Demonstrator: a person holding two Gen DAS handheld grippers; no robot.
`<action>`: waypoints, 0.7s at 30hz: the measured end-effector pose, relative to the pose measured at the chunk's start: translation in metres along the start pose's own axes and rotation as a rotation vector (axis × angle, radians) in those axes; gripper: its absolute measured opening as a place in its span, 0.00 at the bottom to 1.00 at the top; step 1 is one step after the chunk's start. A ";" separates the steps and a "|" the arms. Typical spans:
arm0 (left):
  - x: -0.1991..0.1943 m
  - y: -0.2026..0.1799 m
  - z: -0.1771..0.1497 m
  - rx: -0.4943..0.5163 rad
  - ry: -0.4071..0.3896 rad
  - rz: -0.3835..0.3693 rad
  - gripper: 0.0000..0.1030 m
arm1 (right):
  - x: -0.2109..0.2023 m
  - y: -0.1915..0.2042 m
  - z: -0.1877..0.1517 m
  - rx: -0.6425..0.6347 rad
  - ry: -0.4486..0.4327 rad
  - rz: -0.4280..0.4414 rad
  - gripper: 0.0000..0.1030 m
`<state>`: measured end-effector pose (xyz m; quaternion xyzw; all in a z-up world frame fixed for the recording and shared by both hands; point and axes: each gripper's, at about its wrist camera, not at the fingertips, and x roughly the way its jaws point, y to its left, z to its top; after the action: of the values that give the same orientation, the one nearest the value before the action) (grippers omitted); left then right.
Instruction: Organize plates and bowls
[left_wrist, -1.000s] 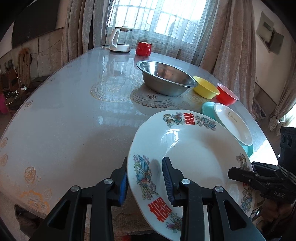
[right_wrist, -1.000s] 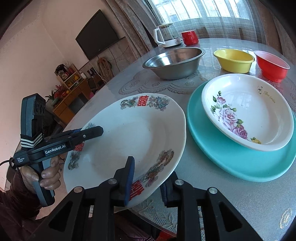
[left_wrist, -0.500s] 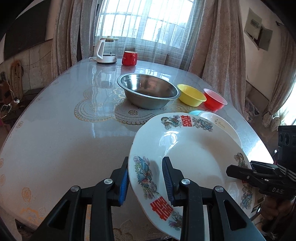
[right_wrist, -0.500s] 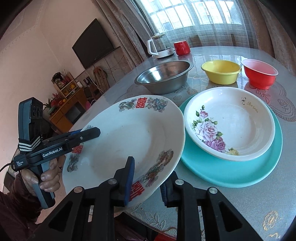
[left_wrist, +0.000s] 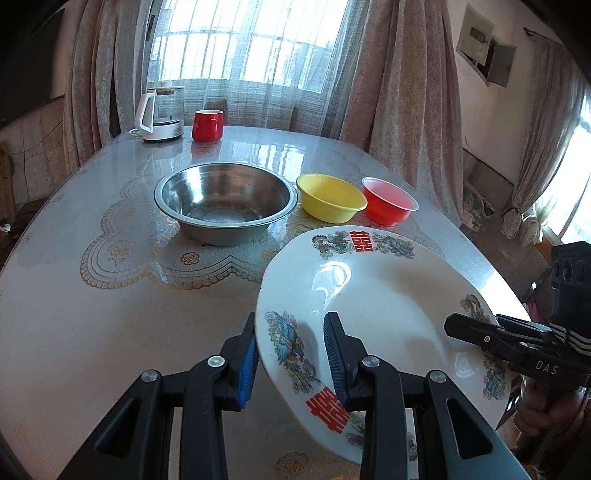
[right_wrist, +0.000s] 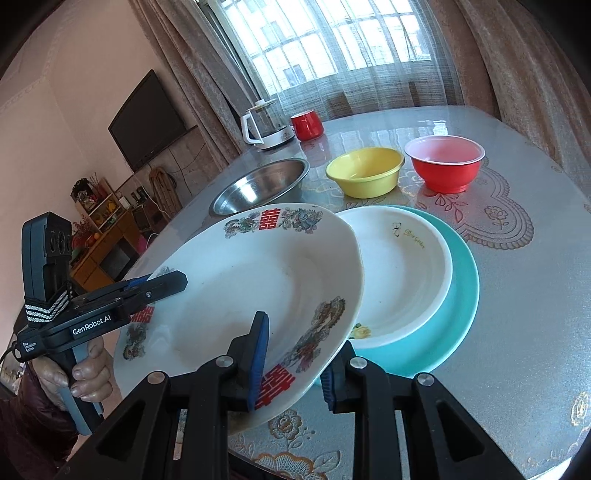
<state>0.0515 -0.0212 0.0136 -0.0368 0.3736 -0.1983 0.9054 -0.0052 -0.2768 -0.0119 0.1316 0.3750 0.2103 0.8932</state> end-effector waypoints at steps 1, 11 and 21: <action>0.004 -0.003 0.003 0.003 0.003 -0.006 0.32 | -0.001 -0.003 0.002 0.002 -0.006 -0.013 0.24; 0.039 -0.029 0.028 0.016 0.029 -0.067 0.32 | -0.002 -0.041 0.020 0.024 -0.013 -0.128 0.24; 0.071 -0.036 0.040 0.014 0.070 -0.063 0.32 | 0.017 -0.067 0.032 0.059 -0.007 -0.182 0.25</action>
<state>0.1129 -0.0848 0.0029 -0.0355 0.4026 -0.2305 0.8852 0.0475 -0.3301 -0.0270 0.1239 0.3885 0.1166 0.9056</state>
